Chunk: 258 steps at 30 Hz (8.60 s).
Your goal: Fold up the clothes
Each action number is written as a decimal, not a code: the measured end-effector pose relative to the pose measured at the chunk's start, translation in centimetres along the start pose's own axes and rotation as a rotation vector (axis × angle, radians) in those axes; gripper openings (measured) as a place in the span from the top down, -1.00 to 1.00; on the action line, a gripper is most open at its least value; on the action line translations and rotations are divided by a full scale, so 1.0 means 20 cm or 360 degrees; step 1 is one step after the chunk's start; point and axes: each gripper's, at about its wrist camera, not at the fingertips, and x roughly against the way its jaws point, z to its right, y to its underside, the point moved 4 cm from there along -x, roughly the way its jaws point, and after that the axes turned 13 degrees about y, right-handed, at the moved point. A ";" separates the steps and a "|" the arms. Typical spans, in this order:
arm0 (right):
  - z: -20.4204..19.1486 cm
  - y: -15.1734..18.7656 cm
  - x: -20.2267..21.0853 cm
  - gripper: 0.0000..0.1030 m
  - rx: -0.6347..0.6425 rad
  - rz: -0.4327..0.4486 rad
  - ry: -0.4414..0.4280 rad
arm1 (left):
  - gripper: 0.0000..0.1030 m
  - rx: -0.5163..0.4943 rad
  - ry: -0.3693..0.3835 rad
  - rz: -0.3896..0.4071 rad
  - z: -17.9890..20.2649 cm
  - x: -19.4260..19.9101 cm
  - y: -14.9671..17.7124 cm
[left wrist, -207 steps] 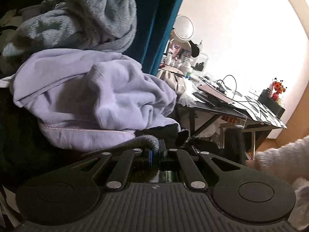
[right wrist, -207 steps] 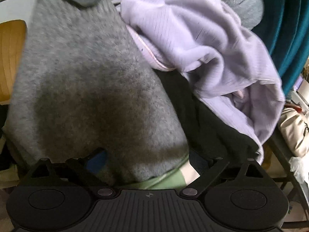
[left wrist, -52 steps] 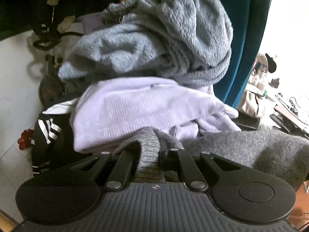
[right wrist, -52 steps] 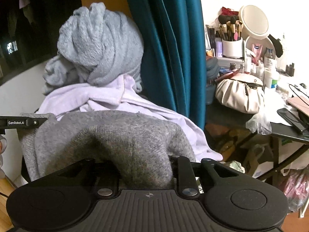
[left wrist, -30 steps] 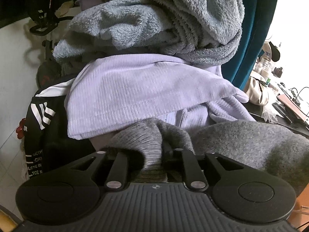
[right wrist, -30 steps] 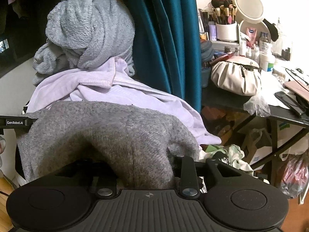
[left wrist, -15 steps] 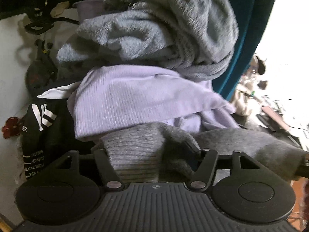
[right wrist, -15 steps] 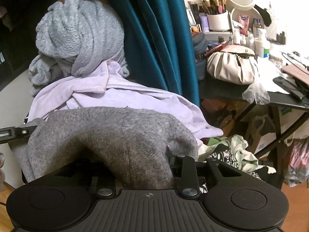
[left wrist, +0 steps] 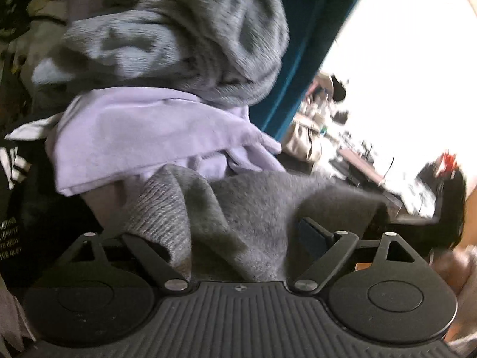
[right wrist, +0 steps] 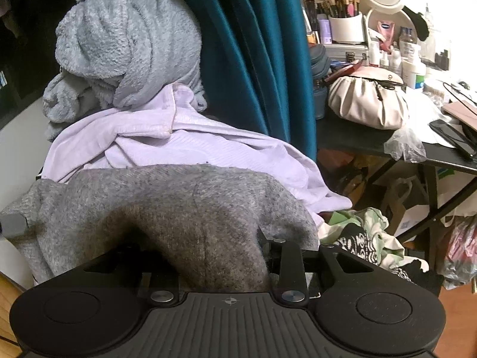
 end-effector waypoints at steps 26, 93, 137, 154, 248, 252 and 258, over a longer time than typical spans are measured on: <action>-0.20 0.20 0.06 -0.79 0.0596 0.0202 -0.0069 | 0.62 -0.0269 -0.0329 0.0576 0.12 0.44 -0.47; -0.37 0.18 -0.06 -0.86 0.0686 0.0277 -0.0282 | 0.62 -0.0425 -0.0208 0.0841 0.56 0.53 -0.97; -0.12 -0.63 0.27 0.71 0.0047 0.0665 -0.0394 | 0.61 -0.0003 -0.0554 0.0375 -0.01 0.28 -0.30; -0.06 -0.39 -0.23 -0.18 0.0087 0.0150 -0.0231 | 0.54 0.0112 -0.0583 0.0095 -0.23 0.02 -0.08; -0.38 -0.37 -0.21 0.57 0.0015 0.0007 -0.0504 | 0.52 -0.0109 -0.0380 -0.0073 -0.06 -0.06 0.13; -0.38 -0.42 -0.11 0.66 -0.0021 0.0022 -0.0595 | 0.58 -0.0121 -0.0306 0.0036 0.03 0.06 0.01; -0.43 -0.61 0.16 0.69 -0.0084 0.0237 -0.0959 | 0.59 -0.0065 -0.0193 0.0378 0.11 0.26 -0.22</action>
